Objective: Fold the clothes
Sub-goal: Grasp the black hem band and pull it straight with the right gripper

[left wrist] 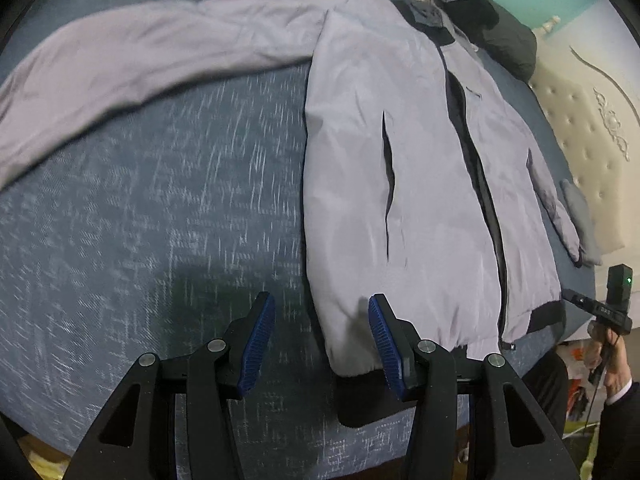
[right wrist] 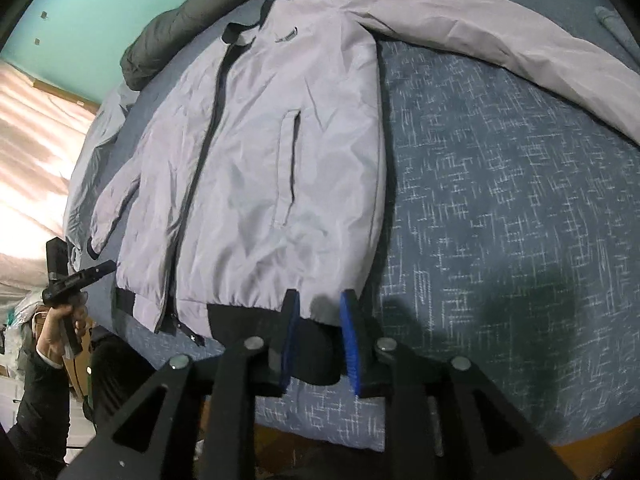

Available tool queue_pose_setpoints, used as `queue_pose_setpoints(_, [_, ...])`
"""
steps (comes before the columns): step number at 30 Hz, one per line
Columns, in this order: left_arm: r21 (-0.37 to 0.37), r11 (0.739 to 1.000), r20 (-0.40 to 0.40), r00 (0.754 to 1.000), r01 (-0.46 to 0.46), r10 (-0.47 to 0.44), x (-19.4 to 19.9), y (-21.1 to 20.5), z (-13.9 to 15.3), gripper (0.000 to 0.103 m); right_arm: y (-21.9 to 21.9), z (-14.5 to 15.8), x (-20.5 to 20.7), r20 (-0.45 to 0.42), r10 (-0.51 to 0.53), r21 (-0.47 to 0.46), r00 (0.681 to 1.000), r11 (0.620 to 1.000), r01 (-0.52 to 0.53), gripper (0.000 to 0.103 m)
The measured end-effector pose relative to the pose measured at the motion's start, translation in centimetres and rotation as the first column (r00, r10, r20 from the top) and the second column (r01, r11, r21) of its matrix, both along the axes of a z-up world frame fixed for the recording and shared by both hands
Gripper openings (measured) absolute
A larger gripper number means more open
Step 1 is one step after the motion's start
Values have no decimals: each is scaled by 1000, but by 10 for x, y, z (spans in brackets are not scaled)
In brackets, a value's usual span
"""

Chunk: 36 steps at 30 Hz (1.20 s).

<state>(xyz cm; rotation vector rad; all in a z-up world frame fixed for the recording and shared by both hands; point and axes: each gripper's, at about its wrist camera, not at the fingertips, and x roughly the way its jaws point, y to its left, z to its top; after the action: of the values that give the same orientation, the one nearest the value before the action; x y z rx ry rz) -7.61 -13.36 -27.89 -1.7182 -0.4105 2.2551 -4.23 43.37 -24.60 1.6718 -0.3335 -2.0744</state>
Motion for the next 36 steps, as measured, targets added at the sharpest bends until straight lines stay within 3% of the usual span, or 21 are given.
queue_pose_setpoints(4, [42, 999, 32, 999, 10, -11, 6, 2, -7, 53, -4, -10, -2, 36, 1, 1, 999, 1000, -1, 30])
queue_pose_setpoints(9, [58, 998, 54, 998, 31, -34, 11, 9, -15, 52, -15, -20, 1, 66, 29, 12, 997, 999, -30, 31])
queue_pose_setpoints(11, [59, 997, 48, 998, 39, -42, 13, 12, -16, 45, -17, -23, 3, 71, 33, 18, 997, 999, -34, 31])
queue_pose_setpoints(13, [54, 997, 43, 997, 57, -59, 15, 17, -14, 26, -16, -26, 4, 74, 30, 21, 997, 999, -31, 31])
queue_pose_setpoints(14, [44, 997, 37, 997, 67, -69, 16, 20, -13, 25, -15, -27, 4, 77, 27, 16, 997, 999, -29, 29])
queue_pose_setpoints(15, [35, 996, 32, 996, 78, -79, 17, 23, -10, 21, -14, -26, 4, 76, 27, 8, 997, 1000, -28, 20])
queue_pose_setpoints(17, [35, 995, 29, 995, 95, -96, 20, 28, -3, 14, -12, -26, 4, 70, 27, -7, 997, 1000, -27, 14])
queue_pose_setpoints(24, [21, 991, 9, 991, 131, -132, 28, 36, 16, 12, -8, -18, 8, 70, 45, -17, 997, 999, -43, 9])
queue_pose_setpoints(29, [4, 993, 31, 993, 115, -115, 26, 32, -7, 13, -12, -28, 4, 71, 27, 11, 997, 1000, -27, 9])
queue_pose_setpoints(33, [29, 995, 21, 996, 92, -92, 27, 23, -5, 23, -15, -19, 5, 52, 32, 26, 998, 999, -33, 14])
queue_pose_setpoints(36, [36, 998, -22, 998, 56, -56, 27, 5, 13, 31, -15, 0, 2, 4, 37, 71, 999, 997, -37, 24])
